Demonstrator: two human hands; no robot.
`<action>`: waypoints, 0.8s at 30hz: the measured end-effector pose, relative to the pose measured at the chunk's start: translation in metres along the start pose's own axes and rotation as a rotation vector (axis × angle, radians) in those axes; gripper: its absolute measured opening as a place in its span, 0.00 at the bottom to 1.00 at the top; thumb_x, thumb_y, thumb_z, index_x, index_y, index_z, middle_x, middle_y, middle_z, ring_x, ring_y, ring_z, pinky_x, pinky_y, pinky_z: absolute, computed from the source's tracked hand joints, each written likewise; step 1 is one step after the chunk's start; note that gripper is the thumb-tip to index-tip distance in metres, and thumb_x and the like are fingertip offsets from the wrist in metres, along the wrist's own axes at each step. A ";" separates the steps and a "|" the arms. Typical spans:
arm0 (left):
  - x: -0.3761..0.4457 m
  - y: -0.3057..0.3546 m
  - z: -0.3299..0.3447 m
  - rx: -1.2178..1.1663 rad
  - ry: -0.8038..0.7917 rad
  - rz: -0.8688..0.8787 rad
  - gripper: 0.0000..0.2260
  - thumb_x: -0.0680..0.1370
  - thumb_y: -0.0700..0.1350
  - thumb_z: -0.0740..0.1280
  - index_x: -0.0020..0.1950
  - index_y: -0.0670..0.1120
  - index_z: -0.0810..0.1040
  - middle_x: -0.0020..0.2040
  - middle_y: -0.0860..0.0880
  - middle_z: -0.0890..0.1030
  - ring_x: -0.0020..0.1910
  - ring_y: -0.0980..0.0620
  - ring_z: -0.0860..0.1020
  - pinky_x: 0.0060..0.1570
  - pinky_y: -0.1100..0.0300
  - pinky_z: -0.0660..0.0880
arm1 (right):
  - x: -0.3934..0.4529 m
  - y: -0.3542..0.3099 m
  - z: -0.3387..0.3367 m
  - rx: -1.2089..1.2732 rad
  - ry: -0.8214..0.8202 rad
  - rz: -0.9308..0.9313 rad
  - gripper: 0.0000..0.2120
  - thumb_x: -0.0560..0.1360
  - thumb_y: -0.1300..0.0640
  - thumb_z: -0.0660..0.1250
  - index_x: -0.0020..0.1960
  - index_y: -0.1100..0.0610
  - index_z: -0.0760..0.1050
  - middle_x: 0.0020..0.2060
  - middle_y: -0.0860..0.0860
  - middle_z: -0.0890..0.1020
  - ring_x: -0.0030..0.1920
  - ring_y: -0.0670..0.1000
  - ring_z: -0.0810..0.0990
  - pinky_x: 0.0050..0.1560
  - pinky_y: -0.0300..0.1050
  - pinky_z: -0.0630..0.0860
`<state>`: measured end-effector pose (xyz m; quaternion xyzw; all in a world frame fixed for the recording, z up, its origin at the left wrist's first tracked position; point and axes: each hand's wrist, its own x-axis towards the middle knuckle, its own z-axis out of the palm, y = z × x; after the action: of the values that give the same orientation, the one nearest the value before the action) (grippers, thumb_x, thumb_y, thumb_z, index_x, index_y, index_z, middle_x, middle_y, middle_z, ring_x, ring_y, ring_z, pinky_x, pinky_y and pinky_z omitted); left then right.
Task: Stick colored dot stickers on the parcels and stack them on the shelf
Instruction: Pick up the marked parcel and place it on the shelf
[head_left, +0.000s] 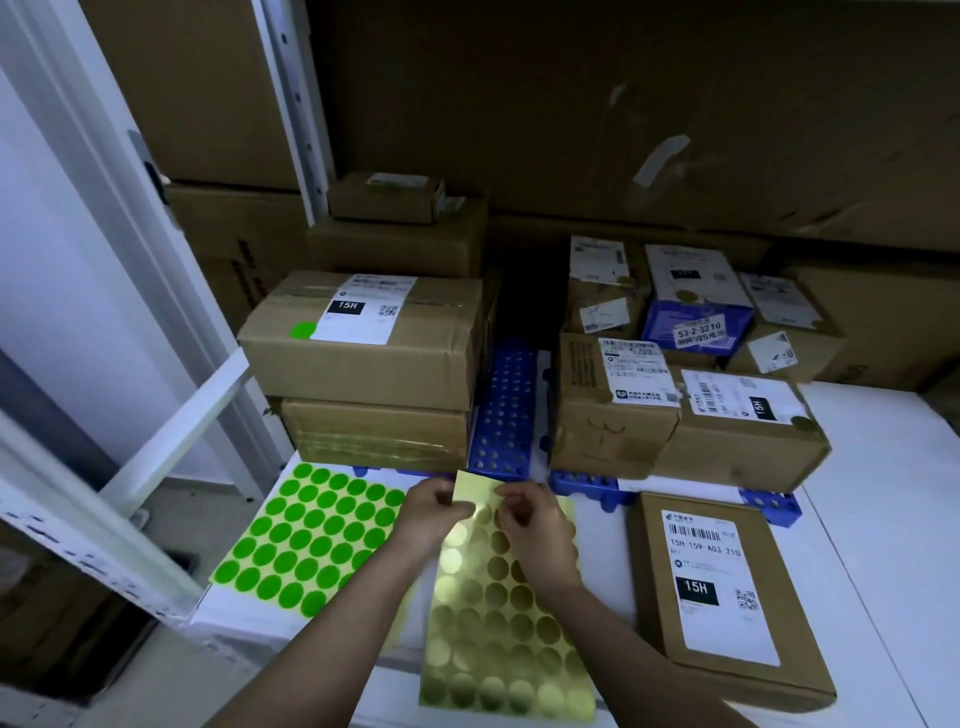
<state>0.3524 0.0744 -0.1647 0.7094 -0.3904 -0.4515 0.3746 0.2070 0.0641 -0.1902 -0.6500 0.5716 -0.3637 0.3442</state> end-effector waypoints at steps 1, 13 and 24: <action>-0.002 0.000 0.000 -0.021 -0.017 0.003 0.02 0.71 0.33 0.70 0.42 0.36 0.79 0.36 0.45 0.78 0.37 0.49 0.75 0.37 0.61 0.70 | -0.001 0.002 0.000 -0.029 0.014 -0.034 0.09 0.75 0.63 0.67 0.52 0.51 0.78 0.50 0.47 0.77 0.43 0.40 0.77 0.46 0.28 0.72; -0.007 0.006 -0.004 -0.361 -0.179 -0.129 0.08 0.75 0.37 0.68 0.54 0.41 0.77 0.41 0.45 0.81 0.37 0.50 0.79 0.36 0.61 0.75 | -0.013 0.002 0.007 -0.541 0.262 -0.477 0.16 0.75 0.48 0.59 0.58 0.50 0.78 0.54 0.45 0.79 0.53 0.48 0.72 0.49 0.44 0.64; -0.005 0.005 0.002 -0.410 -0.143 -0.093 0.11 0.73 0.35 0.70 0.54 0.37 0.78 0.44 0.42 0.82 0.40 0.47 0.80 0.42 0.56 0.76 | -0.004 0.001 0.002 -0.512 0.357 -0.480 0.14 0.75 0.44 0.61 0.47 0.50 0.82 0.43 0.44 0.82 0.46 0.49 0.76 0.48 0.43 0.63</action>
<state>0.3478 0.0762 -0.1587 0.6018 -0.2828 -0.5873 0.4614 0.2079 0.0683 -0.1926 -0.7566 0.5265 -0.3867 -0.0285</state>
